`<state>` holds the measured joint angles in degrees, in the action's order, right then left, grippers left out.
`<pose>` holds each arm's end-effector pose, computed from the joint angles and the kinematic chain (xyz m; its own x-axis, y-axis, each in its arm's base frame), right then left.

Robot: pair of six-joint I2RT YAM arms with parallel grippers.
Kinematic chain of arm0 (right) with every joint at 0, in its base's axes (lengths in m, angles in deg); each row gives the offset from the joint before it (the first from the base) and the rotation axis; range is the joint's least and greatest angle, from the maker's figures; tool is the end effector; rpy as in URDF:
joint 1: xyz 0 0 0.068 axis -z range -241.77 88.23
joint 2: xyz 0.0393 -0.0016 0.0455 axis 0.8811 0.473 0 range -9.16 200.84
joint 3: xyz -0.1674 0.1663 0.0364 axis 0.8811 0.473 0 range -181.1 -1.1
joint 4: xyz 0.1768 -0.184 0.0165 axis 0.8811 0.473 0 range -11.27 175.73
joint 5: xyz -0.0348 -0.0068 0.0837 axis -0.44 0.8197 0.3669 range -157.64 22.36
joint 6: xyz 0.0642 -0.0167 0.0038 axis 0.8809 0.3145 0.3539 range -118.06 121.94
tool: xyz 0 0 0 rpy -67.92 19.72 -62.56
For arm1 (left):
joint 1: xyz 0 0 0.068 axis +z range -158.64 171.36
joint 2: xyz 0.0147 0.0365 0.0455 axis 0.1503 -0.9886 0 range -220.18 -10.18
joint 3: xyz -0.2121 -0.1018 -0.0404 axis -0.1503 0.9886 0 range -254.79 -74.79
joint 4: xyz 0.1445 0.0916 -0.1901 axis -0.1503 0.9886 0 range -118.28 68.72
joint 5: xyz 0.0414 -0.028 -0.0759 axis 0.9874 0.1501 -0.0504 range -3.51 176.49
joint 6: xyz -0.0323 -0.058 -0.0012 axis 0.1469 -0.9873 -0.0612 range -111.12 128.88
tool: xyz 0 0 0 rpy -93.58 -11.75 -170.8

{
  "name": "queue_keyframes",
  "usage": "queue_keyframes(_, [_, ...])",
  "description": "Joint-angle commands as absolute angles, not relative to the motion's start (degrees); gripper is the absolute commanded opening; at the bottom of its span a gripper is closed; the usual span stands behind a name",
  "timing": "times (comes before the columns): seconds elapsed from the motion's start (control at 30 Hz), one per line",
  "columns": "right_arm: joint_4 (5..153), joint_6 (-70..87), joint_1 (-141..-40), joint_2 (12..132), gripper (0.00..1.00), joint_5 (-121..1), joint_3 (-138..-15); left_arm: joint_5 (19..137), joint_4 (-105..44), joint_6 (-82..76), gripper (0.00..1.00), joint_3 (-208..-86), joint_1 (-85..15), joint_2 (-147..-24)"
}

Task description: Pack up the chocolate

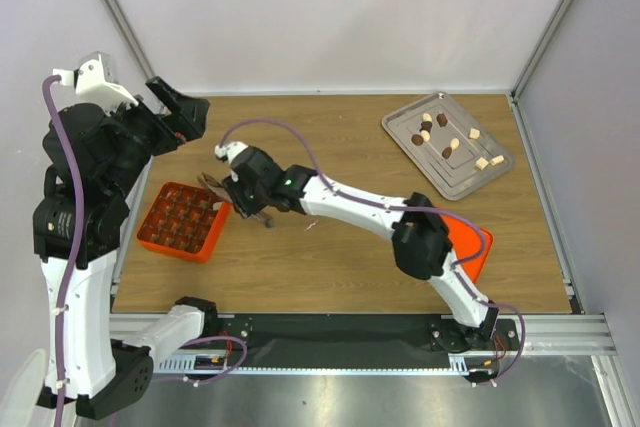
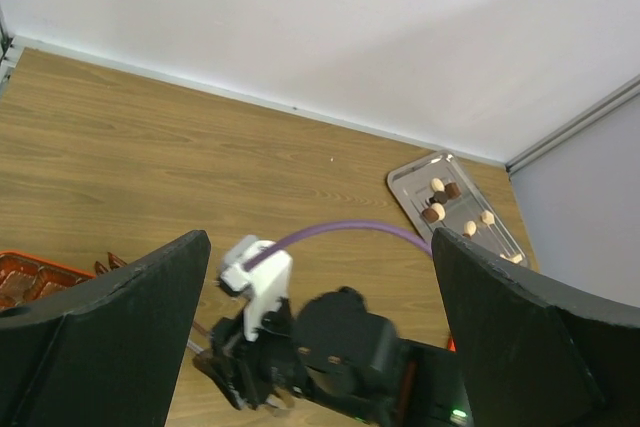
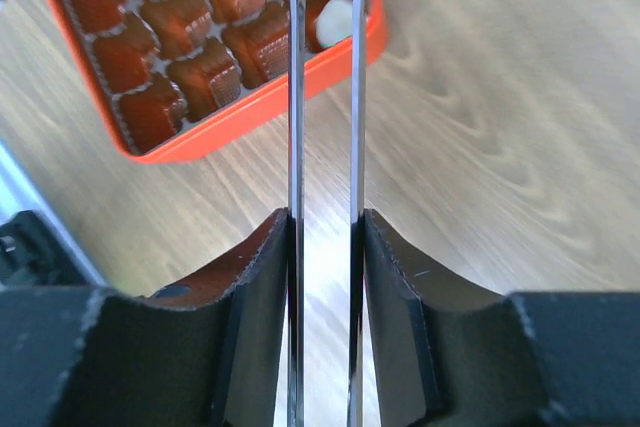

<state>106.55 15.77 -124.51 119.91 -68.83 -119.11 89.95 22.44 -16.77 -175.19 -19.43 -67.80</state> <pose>0.2341 0.4515 0.2245 -0.4897 -0.4289 -0.7591 -0.7872 0.5919 0.1734 0.1553 -0.0263 0.4953 -0.1777 -0.4060 -0.8965 0.0567 0.9052 -0.4212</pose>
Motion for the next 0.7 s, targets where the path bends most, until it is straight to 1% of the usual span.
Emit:
queue_keyframes(0.0, [105.45,15.04,-123.30,109.15,0.38,-73.09,-117.03,88.77,20.68,-17.49,1.00,-178.24,-18.93,-68.45])
queue_keyframes(0.1, [107.03,16.27,-121.81,104.14,0.38,-75.55,-112.20,88.51,20.77,-17.49,1.00,-178.68,-18.93,-69.06])
queue_keyframes(0.2, [110.63,17.93,-119.09,98.43,0.38,-81.50,-105.79,87.90,20.94,-17.40,1.00,-177.98,-18.93,-69.59])
queue_keyframes(0.3, [120.62,20.84,-112.07,93.42,0.38,-83.90,-101.39,87.19,20.42,-17.40,1.00,-175.00,-18.93,-69.77])
queue_keyframes(0.33, [121.96,20.75,-107.17,92.01,0.38,-83.29,-100.07,86.93,20.24,-17.40,1.00,-174.12,-18.93,-69.68])
queue_keyframes(0.43, [125.66,20.05,-98.72,85.43,0.39,-85.31,-94.10,83.95,18.75,-17.75,1.00,-169.56,-18.93,-69.24])
queue_keyframes(0.47, [126.02,19.70,-91.81,84.19,0.39,-84.61,-91.47,83.16,17.53,-17.84,1.00,-168.06,-18.93,-68.81])
queue_keyframes(0.5, [126.89,19.26,-88.70,82.44,0.39,-82.78,-90.14,81.58,16.82,-18.01,1.00,-166.56,-18.93,-68.63])
queue_keyframes(0.57, [127.60,18.56,-80.28,81.28,0.40,-82.32,-87.59,80.52,14.98,-18.10,1.00,-161.82,-19.01,-68.10])
queue_keyframes(0.67, [128.04,17.33,-72.78,80.66,0.40,-79.61,-86.53,78.85,13.04,-18.28,1.00,-156.10,-19.01,-67.57])
